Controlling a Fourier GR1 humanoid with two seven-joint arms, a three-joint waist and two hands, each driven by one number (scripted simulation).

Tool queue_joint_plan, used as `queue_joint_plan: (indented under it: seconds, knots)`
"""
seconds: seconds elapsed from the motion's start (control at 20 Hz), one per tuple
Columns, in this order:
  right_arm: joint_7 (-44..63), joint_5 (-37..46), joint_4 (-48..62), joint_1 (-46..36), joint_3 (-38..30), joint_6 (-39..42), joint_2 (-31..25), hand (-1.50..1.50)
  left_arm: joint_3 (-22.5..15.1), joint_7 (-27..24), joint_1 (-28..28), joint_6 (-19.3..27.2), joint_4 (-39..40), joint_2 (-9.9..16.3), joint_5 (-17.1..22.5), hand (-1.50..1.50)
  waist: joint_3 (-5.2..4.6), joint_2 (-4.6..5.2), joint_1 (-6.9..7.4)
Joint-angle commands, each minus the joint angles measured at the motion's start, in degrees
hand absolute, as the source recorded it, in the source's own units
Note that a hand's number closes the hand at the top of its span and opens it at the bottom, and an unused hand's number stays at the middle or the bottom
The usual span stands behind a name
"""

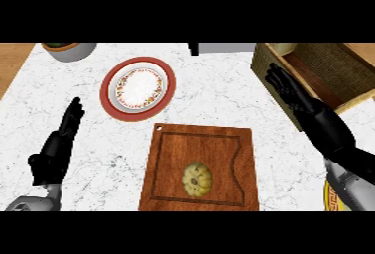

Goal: Pick the squash from the cutting board and place it in the basket

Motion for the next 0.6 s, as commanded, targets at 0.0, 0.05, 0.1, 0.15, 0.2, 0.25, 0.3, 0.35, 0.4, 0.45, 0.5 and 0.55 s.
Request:
queue_joint_plan:
  seconds: [0.0,0.05,0.1,0.15,0.2,0.25,0.3,0.35,0.4,0.45,0.5,0.55]
  knots:
    - [-2.7,-1.0,6.7,-2.0,0.7,6.2,2.0,1.50,-0.7,1.5,-2.6,-0.4,2.1,-0.6,-1.6,0.00,-1.33,0.04,1.55]
    - [-0.1,-1.8,7.4,-5.2,4.8,8.2,4.3,1.50,-1.3,4.1,-3.5,-1.1,2.1,0.2,-1.5,0.00,-1.31,0.36,2.60]
    - [-0.2,-2.2,7.7,-6.0,7.8,11.5,5.2,1.50,-0.4,5.8,-6.0,-1.5,3.7,0.9,-1.0,0.00,-1.30,0.72,2.93]
    - [0.7,-4.0,9.0,-7.4,9.4,15.8,5.1,1.50,-1.0,6.5,-4.8,-2.7,3.0,1.7,-0.8,0.00,-1.26,1.11,4.72]
    - [0.8,-4.9,10.5,-9.0,11.3,19.1,6.0,1.50,-1.4,7.7,-6.7,-2.4,3.5,1.4,-1.2,0.00,-1.22,1.72,5.68]
    - [1.6,-6.4,11.4,-9.6,13.4,22.6,7.0,1.50,-1.4,8.2,-6.8,-3.1,3.6,2.0,-1.2,0.00,-1.21,2.02,6.82]
    - [-10.1,-1.1,1.1,-13.2,14.8,24.1,8.4,1.50,-2.9,8.9,-5.5,-4.3,4.4,0.3,0.0,0.00,-0.89,1.21,6.76]
    - [-11.0,-4.6,2.5,-9.2,18.8,27.2,12.3,1.50,-3.1,9.4,-5.9,-3.8,4.9,-0.5,0.0,0.00,-0.96,1.54,5.80]
    - [-12.8,-5.8,3.6,-7.8,20.5,28.5,14.8,1.50,-3.4,11.1,-6.7,-4.0,4.6,-0.4,-0.1,0.00,-0.97,1.26,5.05]
    - [-17.9,2.6,3.9,-7.2,22.4,24.8,16.3,-1.50,-1.3,12.1,-7.4,-3.6,6.0,0.4,0.6,0.00,-1.12,0.54,3.27]
    - [-20.5,8.9,2.8,-4.6,25.1,22.4,16.0,-1.50,-0.6,14.1,-7.9,-3.8,6.3,1.0,1.1,0.00,-1.18,0.04,1.87]
    - [-21.5,13.4,1.3,-1.9,26.9,17.3,17.6,-1.50,-0.5,14.7,-8.3,-3.5,7.3,0.2,1.2,0.00,-1.25,-0.20,0.89]
